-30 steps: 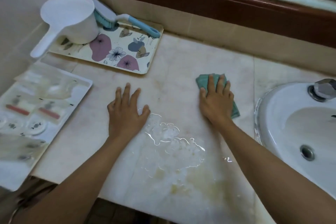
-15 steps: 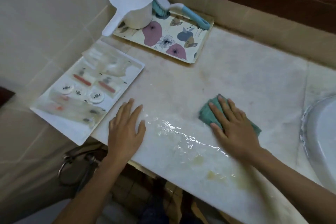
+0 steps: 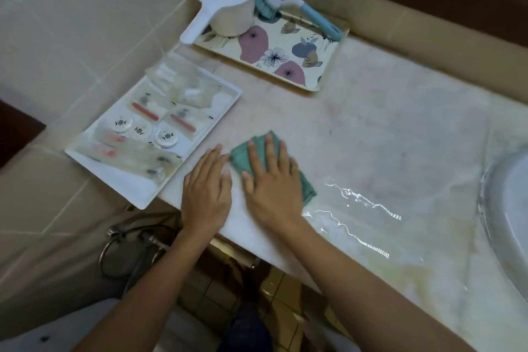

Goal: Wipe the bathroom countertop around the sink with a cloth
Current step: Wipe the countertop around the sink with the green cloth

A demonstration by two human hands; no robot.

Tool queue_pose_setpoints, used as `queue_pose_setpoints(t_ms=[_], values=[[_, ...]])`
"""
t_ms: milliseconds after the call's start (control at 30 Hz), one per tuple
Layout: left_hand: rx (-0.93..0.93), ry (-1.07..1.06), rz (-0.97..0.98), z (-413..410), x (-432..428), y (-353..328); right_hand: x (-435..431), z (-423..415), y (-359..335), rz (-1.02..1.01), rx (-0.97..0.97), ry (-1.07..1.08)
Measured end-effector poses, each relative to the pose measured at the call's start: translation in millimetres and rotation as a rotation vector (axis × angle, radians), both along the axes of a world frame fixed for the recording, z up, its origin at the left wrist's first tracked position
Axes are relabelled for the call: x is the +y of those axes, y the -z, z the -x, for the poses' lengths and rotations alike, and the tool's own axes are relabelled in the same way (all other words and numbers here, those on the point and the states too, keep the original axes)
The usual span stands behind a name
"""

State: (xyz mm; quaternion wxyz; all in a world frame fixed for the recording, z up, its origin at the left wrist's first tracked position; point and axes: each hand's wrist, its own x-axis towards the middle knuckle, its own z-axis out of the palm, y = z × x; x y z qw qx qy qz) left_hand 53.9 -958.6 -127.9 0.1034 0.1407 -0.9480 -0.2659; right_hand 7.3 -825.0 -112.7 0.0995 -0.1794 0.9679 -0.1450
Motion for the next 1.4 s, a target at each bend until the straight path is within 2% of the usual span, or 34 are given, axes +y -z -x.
queue_pose_setpoints(t_ms=[100,200,300,367,433,533,633,767,867,967,1033,1100,1200,1300,1400], values=[[0.046,-0.030,-0.039,-2,2,-2,43,-42,-3,0.004,0.002,-0.159],[0.017,-0.049,-0.023,-3,5,-5,121,-54,-2,-0.027,0.033,-0.163],[-0.156,-0.100,-0.013,-10,26,-12,199,-34,-3,-0.057,0.053,-0.034],[-0.308,-0.120,0.077,-24,51,-10,226,-9,-3,-0.075,0.047,0.047],[-0.366,-0.116,0.152,-41,77,-8,223,11,-3,-0.091,0.036,0.143],[-0.427,-0.117,0.148,-61,100,-9,181,11,-2,-0.047,0.009,0.238],[-0.489,-0.121,0.134,-65,104,-12,138,-29,0,0.028,0.009,0.094],[-0.453,-0.222,0.084,-56,112,-21,151,-99,-1,0.071,0.014,-0.134],[-0.364,-0.253,0.047,-43,138,-28,214,-127,3,0.016,0.066,-0.158],[-0.254,-0.069,0.013,-32,171,-24,280,-116,3,-0.040,0.091,-0.051],[-0.271,-0.007,0.097,-31,183,-14,299,-88,5,-0.076,0.092,0.042],[-0.275,0.001,0.183,-33,186,-8,291,-56,5,-0.066,0.070,0.169],[-0.240,-0.046,0.159,-33,188,-8,257,-39,3,-0.018,0.027,0.348],[-0.223,-0.131,0.078,-16,193,-15,247,-75,0,-0.001,0.042,0.234],[-0.176,-0.014,0.106,15,187,-19,265,-108,0,-0.013,0.047,0.074]])
